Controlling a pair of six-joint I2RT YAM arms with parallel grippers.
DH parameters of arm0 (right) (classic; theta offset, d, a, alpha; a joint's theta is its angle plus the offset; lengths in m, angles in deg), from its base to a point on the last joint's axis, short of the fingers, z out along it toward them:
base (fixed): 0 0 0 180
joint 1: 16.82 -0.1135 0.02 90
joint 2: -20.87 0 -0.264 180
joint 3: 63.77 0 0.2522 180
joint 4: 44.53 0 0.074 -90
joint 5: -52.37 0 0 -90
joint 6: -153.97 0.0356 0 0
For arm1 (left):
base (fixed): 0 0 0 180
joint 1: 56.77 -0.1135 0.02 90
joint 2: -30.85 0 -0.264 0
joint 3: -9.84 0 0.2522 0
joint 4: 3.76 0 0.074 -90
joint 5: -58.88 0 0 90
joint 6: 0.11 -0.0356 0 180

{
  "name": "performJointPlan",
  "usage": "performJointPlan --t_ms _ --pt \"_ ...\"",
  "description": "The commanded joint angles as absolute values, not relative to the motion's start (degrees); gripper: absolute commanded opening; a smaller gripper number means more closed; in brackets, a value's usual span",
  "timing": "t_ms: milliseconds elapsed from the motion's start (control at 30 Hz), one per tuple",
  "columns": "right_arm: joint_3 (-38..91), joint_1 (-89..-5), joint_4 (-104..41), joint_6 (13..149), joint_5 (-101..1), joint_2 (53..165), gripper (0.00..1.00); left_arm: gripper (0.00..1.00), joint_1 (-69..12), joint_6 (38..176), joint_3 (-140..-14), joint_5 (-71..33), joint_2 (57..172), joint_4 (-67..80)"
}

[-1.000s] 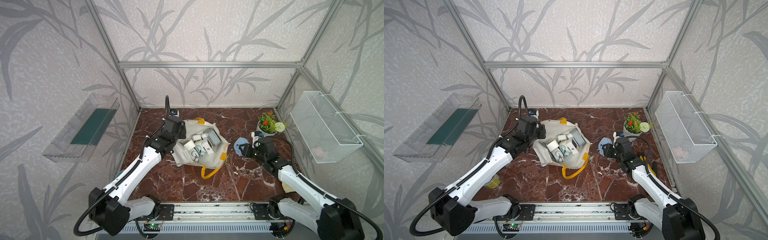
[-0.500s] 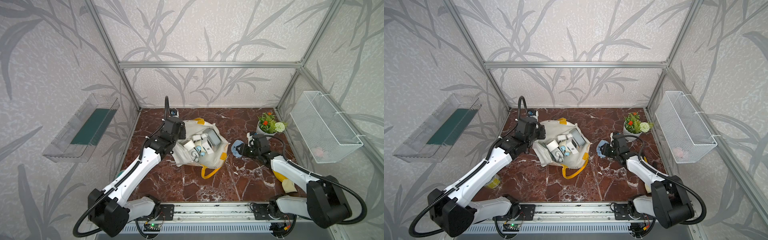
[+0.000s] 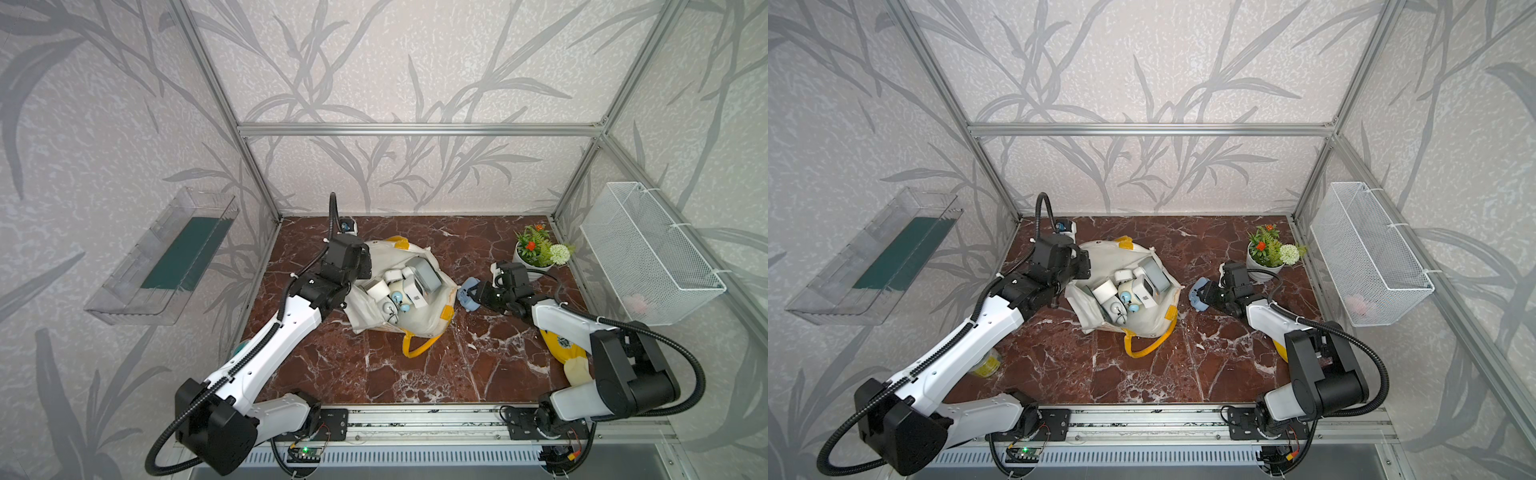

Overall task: Take the alarm clock out of the canvas bag
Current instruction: Place the alarm at the center of the board.

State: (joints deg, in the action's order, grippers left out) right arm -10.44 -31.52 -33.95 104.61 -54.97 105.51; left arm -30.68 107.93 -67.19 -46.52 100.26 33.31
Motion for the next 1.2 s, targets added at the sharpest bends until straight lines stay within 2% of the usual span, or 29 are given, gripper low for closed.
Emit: performJointPlan --t_ms 0,67,500,1167 --pt "-8.3 -31.4 -35.4 106.9 -55.6 105.9 0.23 0.00 -31.1 108.9 -66.7 -49.1 98.0 32.0" --pt "-8.3 -31.4 -35.2 107.7 -54.6 106.0 0.25 0.00 -31.1 108.8 -66.7 -49.3 97.8 32.0" --pt "-8.9 -31.2 -29.3 109.4 -53.1 105.6 0.62 0.00 -31.1 108.7 -66.7 -49.4 97.9 32.0" --pt "-11.6 -31.1 -25.3 108.6 -52.3 99.9 0.70 0.00 -31.1 108.6 -65.8 -50.1 96.9 32.0"
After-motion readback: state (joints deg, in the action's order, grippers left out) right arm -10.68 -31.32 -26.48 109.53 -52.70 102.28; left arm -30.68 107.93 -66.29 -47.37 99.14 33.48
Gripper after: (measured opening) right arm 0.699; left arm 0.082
